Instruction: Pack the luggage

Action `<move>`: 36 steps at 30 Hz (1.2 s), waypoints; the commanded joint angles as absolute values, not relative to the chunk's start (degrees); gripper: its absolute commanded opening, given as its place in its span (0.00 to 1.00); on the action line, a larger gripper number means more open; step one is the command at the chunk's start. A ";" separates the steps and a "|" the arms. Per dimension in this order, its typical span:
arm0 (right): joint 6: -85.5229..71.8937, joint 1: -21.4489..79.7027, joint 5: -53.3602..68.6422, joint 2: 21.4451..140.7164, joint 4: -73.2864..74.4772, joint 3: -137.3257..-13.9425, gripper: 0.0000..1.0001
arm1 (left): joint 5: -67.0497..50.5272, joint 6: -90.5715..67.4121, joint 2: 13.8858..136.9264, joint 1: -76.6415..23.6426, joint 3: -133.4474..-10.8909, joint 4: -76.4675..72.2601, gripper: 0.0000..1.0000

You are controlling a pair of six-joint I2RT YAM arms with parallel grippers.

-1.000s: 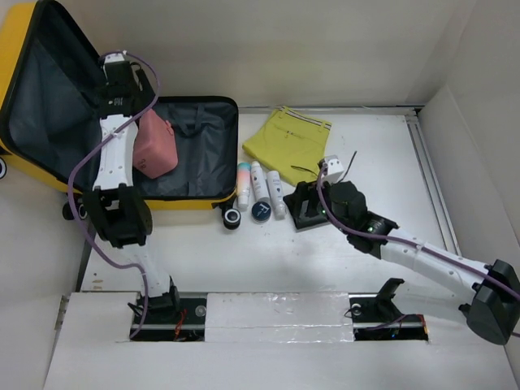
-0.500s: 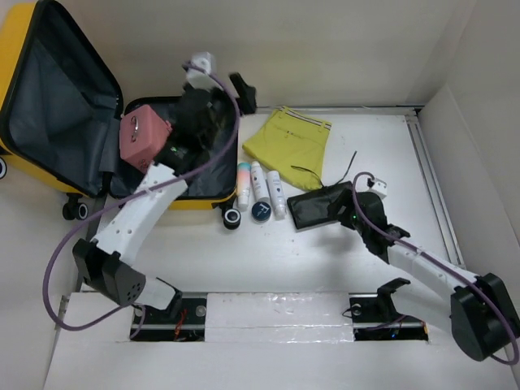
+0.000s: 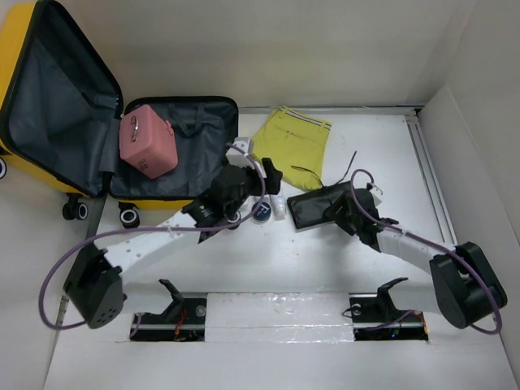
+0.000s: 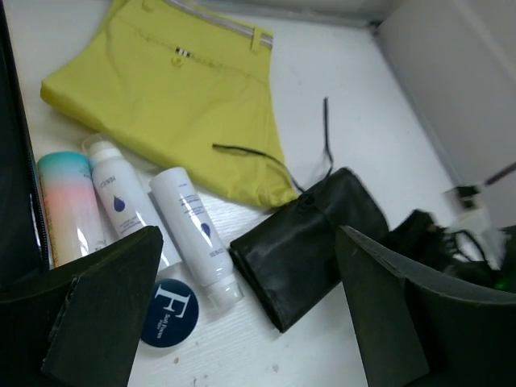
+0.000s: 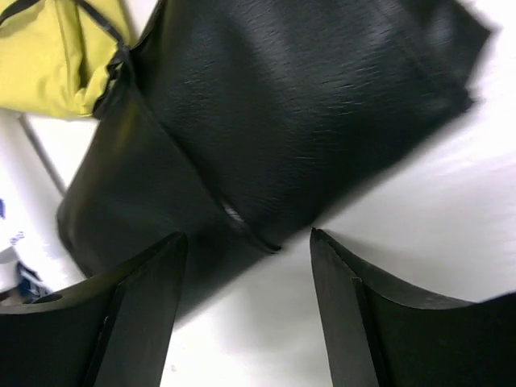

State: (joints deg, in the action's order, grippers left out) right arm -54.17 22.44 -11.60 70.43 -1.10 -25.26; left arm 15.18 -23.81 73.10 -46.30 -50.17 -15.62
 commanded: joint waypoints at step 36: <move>-22.24 42.19 4.45 81.97 -2.20 -80.57 0.00 | 26.01 -33.40 36.59 -46.23 -41.05 -23.99 0.83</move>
